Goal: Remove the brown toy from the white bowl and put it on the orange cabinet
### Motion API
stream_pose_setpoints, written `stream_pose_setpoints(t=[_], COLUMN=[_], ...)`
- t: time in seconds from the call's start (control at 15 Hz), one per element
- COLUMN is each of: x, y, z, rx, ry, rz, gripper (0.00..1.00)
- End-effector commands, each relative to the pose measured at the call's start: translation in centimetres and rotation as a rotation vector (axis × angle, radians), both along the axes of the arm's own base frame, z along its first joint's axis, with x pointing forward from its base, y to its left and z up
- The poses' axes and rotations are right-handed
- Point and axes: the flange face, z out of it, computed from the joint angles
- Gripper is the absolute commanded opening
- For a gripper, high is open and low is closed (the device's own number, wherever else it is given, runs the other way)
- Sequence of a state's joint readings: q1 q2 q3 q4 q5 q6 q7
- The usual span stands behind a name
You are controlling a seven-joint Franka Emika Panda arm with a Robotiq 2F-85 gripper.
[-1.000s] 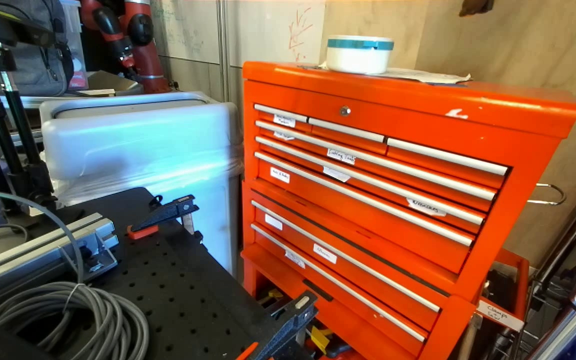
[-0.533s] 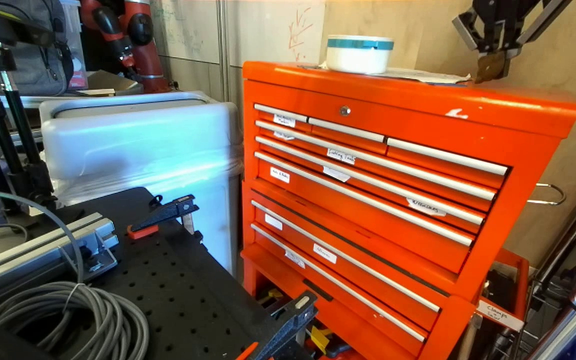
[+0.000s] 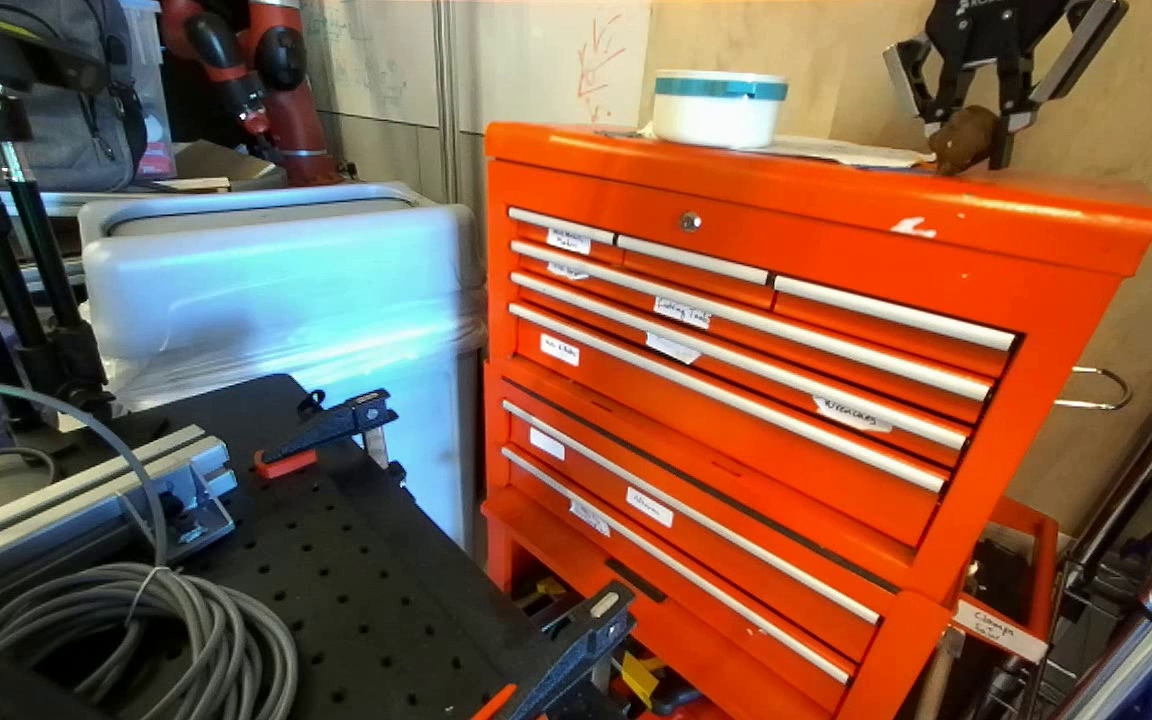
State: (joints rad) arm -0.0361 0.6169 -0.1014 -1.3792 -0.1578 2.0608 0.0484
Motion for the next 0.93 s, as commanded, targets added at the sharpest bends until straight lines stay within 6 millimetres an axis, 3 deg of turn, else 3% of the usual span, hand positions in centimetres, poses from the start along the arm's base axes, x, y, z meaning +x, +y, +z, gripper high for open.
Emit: stream_pose_setpoints(t=[0.0,0.33,0.67,0.73,0.87], x=[-0.7,-0.9,-2.7,-1.2,-1.9], y=[0.7,1.6,3.2,2.8,3.2], z=[0.3,2.7,3.9,3.1,3.4], rx=[-0.029,-0.099,-0.018,-0.062,-0.046], ry=[0.119,0.169,0.231,0.183,0.216], rz=[0.134,0.364,0.450,0.423,0.430], gripper=[0.65,0.99,1.00,1.00,1.00])
